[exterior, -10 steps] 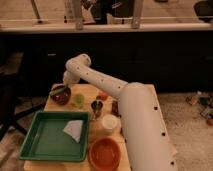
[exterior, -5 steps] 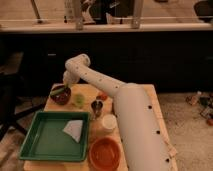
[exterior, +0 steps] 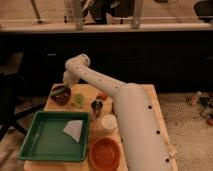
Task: Place pepper in purple bowl
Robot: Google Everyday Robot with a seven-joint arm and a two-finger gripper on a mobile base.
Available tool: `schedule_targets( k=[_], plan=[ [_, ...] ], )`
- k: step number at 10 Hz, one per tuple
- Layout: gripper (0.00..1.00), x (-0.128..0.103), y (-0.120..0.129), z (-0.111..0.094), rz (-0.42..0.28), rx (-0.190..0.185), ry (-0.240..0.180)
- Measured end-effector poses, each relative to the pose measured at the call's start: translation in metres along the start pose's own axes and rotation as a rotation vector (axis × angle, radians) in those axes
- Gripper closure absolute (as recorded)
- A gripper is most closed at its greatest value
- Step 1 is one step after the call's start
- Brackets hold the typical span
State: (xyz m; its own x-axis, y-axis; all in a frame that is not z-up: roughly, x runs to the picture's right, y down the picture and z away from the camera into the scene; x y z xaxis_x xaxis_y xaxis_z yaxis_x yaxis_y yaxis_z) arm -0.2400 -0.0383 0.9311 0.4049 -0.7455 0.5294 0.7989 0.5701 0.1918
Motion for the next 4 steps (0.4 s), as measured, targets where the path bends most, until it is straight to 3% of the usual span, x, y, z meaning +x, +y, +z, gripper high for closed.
schedule_targets(
  k=[1, 2, 4],
  plan=[
    [0.27, -0.0003, 0.0, 0.0002, 0.0, 0.0, 0.0],
    [0.22, -0.0003, -0.0001, 0.0001, 0.0, 0.0, 0.0],
    [0.2, -0.0005, 0.0, 0.0004, -0.001, 0.0, -0.001]
  ],
)
